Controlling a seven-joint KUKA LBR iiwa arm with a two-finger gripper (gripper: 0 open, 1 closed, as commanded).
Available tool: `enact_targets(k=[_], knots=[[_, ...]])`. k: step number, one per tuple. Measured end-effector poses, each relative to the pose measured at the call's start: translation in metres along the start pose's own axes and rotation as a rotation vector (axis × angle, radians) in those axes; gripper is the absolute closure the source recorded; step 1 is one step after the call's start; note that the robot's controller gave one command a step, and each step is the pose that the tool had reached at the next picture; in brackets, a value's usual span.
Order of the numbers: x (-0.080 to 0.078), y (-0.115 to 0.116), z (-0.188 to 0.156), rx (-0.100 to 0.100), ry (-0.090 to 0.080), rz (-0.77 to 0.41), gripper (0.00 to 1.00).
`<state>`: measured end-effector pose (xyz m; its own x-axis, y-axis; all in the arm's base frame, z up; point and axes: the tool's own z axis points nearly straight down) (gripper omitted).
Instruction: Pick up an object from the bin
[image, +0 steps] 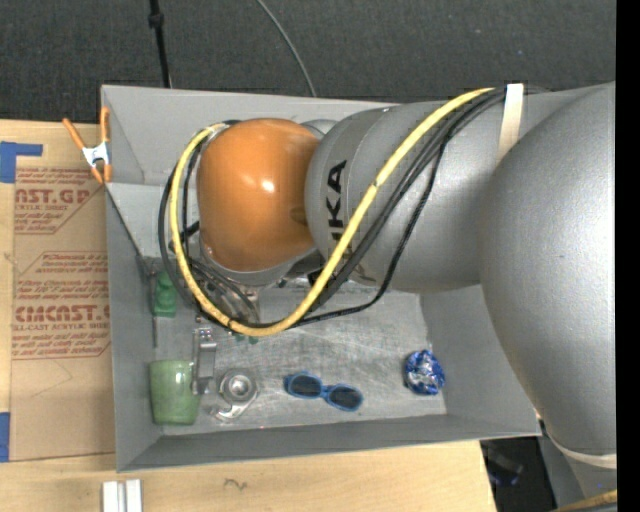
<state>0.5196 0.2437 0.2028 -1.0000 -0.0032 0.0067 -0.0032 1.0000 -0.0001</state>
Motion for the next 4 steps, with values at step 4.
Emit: enact_targets(k=[4], knots=[[0.026, 0.002, 0.133, 0.004, -0.009, -0.956, 0.0]])
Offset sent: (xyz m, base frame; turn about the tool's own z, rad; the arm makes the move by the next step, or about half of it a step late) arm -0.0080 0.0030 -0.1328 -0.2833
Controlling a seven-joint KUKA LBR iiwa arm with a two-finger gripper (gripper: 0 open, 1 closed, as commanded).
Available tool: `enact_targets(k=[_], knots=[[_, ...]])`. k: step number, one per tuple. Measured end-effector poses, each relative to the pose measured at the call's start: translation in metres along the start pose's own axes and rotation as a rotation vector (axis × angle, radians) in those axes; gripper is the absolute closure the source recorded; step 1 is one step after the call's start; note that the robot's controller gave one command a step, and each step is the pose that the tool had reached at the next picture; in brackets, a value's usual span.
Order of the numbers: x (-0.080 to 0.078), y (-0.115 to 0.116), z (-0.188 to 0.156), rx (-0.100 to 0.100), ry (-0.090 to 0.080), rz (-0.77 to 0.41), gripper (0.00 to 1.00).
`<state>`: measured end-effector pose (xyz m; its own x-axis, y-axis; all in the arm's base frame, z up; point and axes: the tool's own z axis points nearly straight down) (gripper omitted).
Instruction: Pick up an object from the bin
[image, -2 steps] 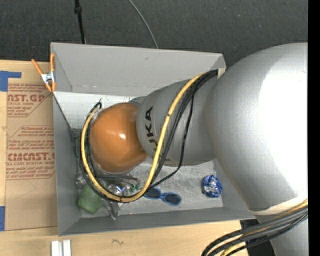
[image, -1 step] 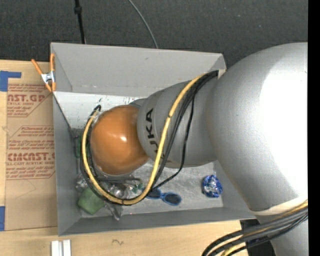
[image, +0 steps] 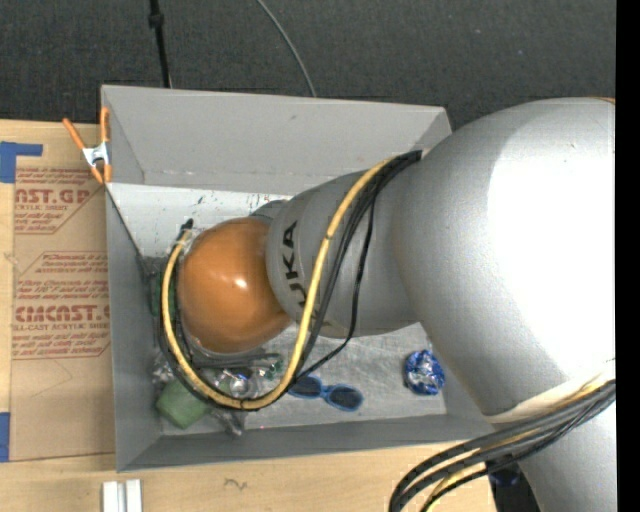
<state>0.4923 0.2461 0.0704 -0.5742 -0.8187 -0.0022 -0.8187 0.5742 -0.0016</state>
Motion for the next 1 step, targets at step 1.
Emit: enact_targets(k=[1], knots=[[0.004, 0.0064, 0.0, 0.0, 0.001, -0.341, 0.0]])
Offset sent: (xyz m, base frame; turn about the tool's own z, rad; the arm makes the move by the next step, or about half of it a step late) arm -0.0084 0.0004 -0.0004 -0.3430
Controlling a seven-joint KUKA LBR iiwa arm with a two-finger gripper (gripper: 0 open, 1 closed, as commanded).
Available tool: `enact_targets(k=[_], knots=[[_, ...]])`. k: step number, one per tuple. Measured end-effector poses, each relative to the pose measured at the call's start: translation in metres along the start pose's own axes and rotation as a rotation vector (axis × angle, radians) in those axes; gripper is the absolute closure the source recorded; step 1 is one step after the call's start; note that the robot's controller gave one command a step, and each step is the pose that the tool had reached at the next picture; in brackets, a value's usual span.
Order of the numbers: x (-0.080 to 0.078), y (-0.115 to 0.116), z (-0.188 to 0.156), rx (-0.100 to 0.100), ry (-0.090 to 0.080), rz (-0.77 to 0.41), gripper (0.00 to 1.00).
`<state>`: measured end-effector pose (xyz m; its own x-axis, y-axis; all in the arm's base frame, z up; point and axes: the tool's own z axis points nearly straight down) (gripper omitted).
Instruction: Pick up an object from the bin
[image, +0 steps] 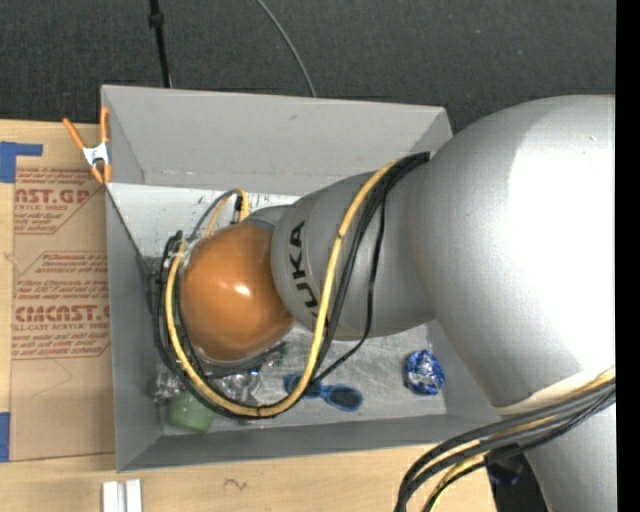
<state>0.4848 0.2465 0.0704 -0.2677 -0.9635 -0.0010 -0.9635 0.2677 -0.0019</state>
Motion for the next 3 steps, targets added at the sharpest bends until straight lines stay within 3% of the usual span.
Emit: enact_targets(k=[1, 3], knots=[[-0.003, 0.001, -0.002, 0.0, -0.007, -0.001, 1.0], [-0.007, 0.001, -0.091, 0.002, -0.005, 0.001, 1.0]])
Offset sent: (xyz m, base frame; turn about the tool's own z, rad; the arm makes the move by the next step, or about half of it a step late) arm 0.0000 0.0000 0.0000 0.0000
